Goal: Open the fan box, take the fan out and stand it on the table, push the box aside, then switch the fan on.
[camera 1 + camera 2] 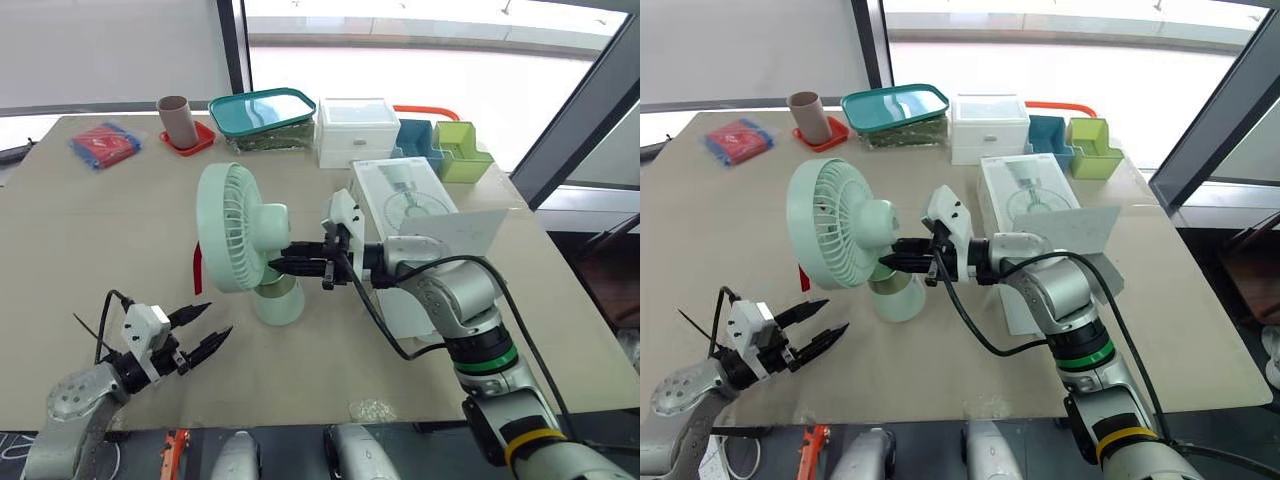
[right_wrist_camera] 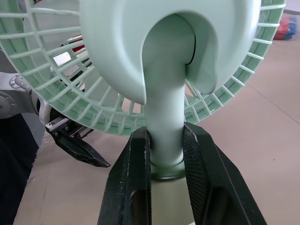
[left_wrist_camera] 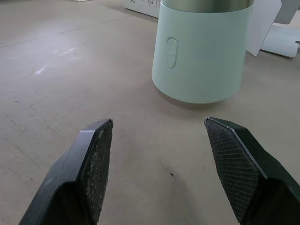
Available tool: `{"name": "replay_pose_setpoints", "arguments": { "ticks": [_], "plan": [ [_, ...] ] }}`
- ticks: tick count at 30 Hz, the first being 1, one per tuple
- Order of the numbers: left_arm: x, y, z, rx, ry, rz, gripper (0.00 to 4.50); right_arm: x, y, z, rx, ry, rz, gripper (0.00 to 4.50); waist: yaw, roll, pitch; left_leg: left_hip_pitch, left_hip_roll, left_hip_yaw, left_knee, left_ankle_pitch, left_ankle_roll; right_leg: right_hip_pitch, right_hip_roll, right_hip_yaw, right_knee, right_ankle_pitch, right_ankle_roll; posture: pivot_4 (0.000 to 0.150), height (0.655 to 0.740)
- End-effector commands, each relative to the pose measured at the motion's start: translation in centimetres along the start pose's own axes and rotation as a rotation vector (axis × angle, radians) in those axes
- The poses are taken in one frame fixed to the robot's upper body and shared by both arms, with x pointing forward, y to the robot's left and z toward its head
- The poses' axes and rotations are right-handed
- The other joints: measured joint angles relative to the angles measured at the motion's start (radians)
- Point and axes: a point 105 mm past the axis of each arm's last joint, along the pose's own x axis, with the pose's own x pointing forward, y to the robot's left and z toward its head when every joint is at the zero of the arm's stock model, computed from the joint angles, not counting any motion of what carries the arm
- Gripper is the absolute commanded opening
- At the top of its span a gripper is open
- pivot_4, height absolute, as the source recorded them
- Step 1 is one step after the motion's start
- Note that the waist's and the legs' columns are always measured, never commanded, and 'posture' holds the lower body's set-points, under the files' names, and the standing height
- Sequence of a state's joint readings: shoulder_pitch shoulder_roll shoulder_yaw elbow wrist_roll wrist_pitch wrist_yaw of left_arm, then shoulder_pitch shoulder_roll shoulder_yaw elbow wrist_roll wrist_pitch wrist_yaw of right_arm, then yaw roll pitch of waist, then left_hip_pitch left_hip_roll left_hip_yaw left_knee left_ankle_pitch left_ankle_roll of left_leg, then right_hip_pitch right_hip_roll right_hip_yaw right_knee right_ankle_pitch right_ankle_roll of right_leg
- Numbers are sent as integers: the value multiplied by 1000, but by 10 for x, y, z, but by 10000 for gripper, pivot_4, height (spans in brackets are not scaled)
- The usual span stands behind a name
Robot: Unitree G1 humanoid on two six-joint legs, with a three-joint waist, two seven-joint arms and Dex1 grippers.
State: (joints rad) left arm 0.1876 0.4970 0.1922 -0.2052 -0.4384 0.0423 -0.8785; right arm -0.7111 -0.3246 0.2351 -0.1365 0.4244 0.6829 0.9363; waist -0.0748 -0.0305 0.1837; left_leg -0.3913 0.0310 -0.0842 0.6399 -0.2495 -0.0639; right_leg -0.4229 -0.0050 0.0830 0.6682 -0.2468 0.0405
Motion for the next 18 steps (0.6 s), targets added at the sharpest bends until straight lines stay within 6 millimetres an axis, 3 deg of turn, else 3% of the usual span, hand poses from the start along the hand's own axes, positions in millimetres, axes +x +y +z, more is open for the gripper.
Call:
{"name": "replay_pose_setpoints", "arguments": {
  "ticks": [1,7,8,18],
  "plan": [
    [1,5,11,48,-53,48,30975,-3,8,26,-89,-76,37,4188,0,0,0,0,0,0,0,0,0,0,0,0,0,0,0,1500,7400],
    [4,16,10,95,-3,137,30975,-2,8,26,-91,-71,40,4188,0,0,0,0,0,0,1,0,0,0,0,0,0,0,0,1500,7400],
    [4,16,13,88,-21,134,34367,-1,8,26,-92,-70,40,4188,0,0,0,0,0,0,1,0,0,0,0,0,0,0,0,1500,7400],
    [4,14,18,23,-60,80,34367,1,7,27,-100,-77,30,4188,0,0,0,0,0,0,1,0,0,0,0,0,1,0,0,1500,7400]
  ]
}}
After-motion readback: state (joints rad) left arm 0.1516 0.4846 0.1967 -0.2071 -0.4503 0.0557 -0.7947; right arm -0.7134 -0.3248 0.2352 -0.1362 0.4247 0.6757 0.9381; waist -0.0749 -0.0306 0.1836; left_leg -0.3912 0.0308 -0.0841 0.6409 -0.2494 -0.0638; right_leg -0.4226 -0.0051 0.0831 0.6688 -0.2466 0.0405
